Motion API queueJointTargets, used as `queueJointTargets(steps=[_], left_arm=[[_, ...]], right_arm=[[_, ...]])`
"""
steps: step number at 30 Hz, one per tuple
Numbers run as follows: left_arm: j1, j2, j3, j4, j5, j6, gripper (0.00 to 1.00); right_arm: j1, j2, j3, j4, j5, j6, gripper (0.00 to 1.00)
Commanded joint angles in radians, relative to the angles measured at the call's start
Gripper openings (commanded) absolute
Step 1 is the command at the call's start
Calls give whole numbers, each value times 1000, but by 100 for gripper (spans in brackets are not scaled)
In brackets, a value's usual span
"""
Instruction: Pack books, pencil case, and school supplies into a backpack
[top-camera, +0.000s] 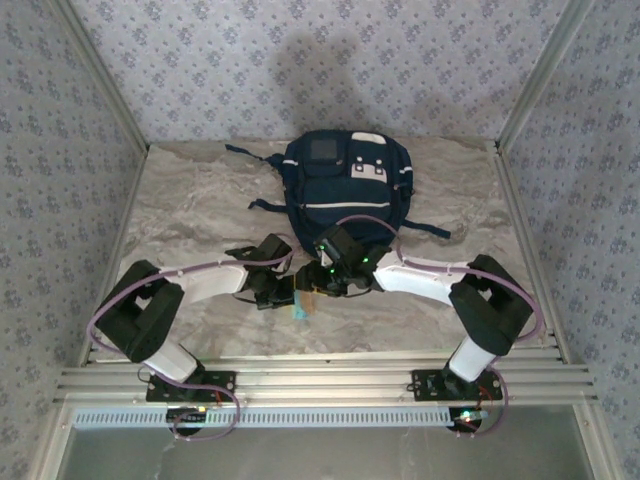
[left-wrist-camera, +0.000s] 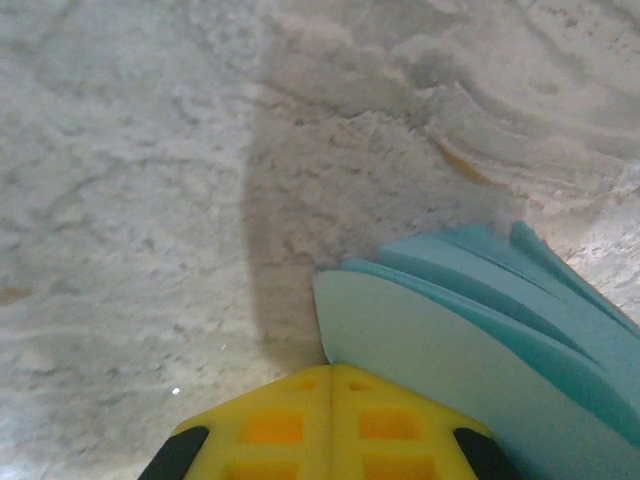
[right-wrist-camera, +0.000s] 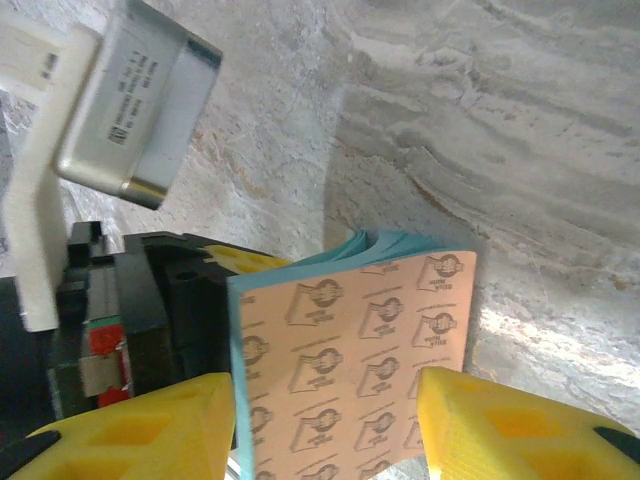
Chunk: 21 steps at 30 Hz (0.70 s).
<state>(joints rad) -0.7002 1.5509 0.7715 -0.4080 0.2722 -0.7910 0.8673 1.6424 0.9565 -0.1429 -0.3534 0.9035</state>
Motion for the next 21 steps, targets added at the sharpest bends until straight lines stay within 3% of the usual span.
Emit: queueJointTargets(steps=[1,13,21], left_arm=[[-13,-51,50,-51,2,3,6],[-24,-40,61,-17,43,-21,12],[-24,-55,57,8,61,-28,43]], right_arm=[[14,20,-6,4,-11,-15,52],[16,10,-10,48,-39,-9,55],[19,0,15,29,-47,-19,57]])
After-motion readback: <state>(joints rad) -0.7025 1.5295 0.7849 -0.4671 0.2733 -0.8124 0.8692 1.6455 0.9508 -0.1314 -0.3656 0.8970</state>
